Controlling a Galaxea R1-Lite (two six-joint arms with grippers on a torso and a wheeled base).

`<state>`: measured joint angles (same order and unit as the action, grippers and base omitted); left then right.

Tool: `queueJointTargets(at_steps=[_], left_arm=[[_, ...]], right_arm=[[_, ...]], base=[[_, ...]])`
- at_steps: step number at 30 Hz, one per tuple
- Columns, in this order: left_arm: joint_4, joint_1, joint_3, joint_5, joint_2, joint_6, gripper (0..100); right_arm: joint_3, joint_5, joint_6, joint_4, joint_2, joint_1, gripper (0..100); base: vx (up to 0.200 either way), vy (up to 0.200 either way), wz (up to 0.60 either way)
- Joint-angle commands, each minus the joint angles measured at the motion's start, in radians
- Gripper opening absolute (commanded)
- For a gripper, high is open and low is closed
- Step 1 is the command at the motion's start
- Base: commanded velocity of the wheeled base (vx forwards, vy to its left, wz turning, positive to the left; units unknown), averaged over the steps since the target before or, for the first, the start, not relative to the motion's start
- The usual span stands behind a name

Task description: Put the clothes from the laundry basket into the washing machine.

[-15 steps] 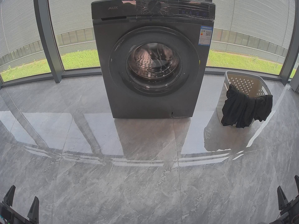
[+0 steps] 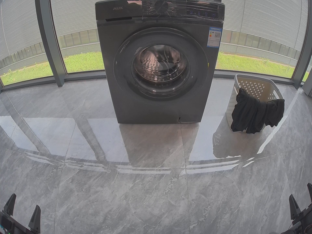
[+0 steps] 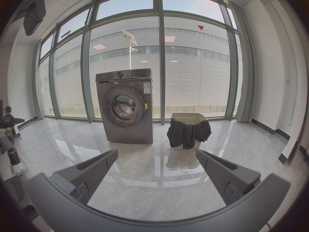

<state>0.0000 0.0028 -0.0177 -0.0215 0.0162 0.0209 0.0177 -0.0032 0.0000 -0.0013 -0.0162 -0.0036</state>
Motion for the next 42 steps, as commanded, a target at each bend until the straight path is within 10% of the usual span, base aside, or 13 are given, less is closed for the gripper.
queueJointTargets(at_steps=[1, 42], left_arm=[[0.0, 0.0, 0.015, 0.002, -0.016, 0.001, 100], [0.0, 0.0, 0.015, -0.003, -0.016, 0.007, 100]], right_arm=[[-0.018, 0.0, 0.0, 0.0, 0.015, -0.001, 100], [-0.018, -0.001, 0.002, 0.0, 0.016, 0.001, 100]], base=[[0.0, 0.0, 0.0], [0.161, 0.0, 0.0]])
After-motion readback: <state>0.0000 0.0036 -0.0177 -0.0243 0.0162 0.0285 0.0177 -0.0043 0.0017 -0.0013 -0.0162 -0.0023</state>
